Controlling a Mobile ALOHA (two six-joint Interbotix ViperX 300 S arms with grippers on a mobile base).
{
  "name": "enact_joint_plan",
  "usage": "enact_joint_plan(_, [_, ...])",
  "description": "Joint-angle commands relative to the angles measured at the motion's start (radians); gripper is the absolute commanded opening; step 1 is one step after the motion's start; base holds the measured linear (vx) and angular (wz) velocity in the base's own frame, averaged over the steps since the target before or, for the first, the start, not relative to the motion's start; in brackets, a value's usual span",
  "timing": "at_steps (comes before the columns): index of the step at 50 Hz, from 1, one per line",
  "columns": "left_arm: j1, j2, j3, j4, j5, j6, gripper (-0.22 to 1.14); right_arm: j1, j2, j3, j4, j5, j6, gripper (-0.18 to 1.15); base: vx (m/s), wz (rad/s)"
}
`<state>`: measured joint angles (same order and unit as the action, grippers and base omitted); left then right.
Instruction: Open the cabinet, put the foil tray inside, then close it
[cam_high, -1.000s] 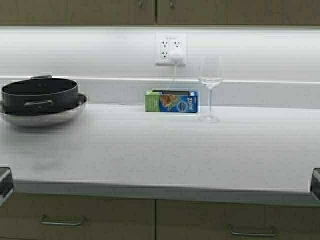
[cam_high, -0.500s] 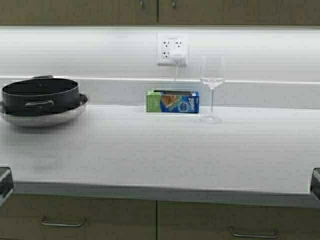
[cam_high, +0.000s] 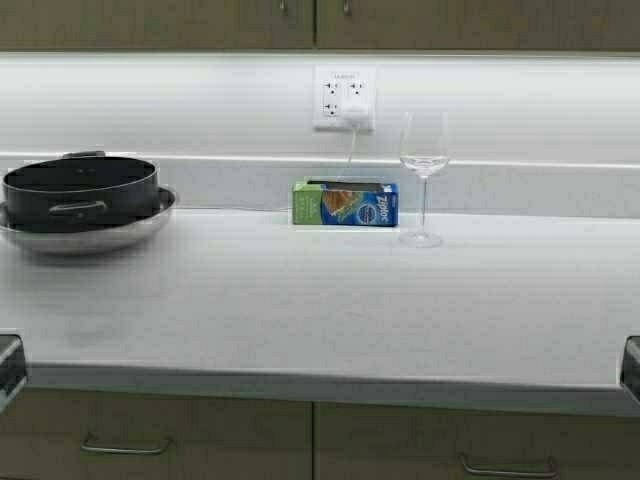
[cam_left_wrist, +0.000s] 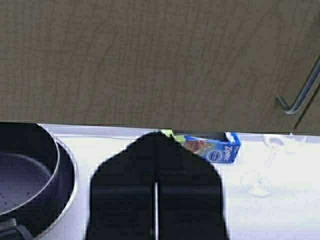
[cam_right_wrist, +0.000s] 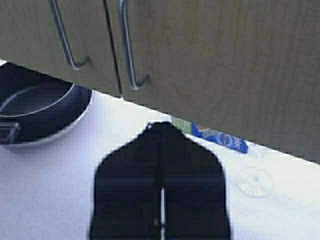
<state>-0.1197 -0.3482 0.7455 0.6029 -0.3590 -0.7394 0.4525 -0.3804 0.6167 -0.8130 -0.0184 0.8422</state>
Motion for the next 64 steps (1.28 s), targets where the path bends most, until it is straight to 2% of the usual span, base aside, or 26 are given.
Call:
enact_joint_plan(1, [-0.002, -0.018, -0.008, -0.002, -0.008, -0.002, 0.04, 0.002, -0.012, -0.011, -0.002, -0.002, -0.002, 0.08, 0.0, 0.0])
enact_joint_plan(64, [-0.002, -0.031, 0.012, -0.003, -0.008, -0.002, 0.04, 0.002, -0.02, -0.005, -0.002, 0.005, -0.002, 0.07, 0.0, 0.0])
